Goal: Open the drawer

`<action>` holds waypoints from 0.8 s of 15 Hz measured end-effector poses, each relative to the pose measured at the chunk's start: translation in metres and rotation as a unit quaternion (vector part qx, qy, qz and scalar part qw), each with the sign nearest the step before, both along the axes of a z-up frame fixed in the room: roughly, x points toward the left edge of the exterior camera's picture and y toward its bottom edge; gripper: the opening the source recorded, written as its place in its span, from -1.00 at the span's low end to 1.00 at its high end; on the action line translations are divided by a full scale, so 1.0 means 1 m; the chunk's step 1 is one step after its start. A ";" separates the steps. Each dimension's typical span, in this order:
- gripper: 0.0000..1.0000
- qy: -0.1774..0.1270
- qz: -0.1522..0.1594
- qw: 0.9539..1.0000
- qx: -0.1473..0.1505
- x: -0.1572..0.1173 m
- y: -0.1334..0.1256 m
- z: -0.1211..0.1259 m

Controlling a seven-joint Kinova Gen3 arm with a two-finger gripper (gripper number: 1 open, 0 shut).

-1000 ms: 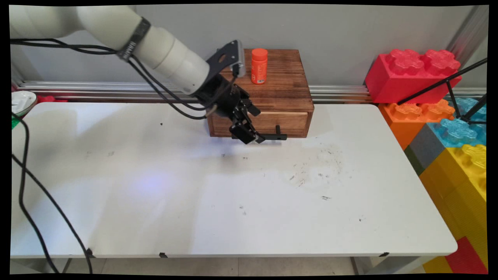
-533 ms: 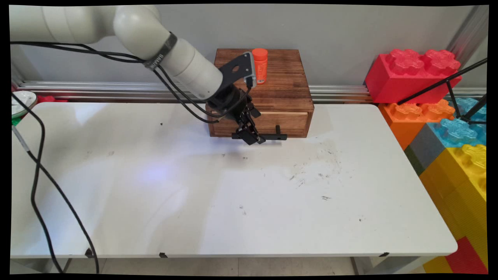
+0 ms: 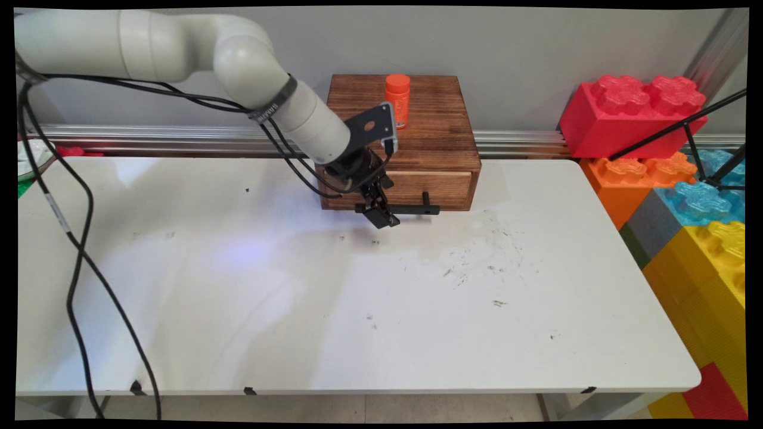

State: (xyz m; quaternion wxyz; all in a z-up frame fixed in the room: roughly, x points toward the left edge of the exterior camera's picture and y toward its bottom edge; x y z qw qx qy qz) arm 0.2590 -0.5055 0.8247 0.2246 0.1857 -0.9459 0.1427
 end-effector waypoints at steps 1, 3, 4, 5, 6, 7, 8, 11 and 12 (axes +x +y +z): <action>1.00 -0.004 -0.002 1.000 0.001 0.000 -0.002 -0.005; 1.00 -0.010 -0.003 1.000 0.004 0.000 -0.006 -0.014; 1.00 -0.013 -0.004 1.000 0.006 0.000 -0.009 -0.019; 1.00 -0.015 -0.005 1.000 0.008 0.000 -0.011 -0.024; 1.00 -0.016 -0.005 1.000 0.010 0.000 -0.012 -0.027; 1.00 -0.017 -0.006 1.000 0.012 0.000 -0.013 -0.031; 1.00 -0.017 -0.007 1.000 0.015 -0.001 -0.014 -0.034; 1.00 -0.018 -0.013 1.000 0.020 -0.003 -0.015 -0.042; 1.00 -0.017 -0.016 0.999 0.021 -0.004 -0.016 -0.045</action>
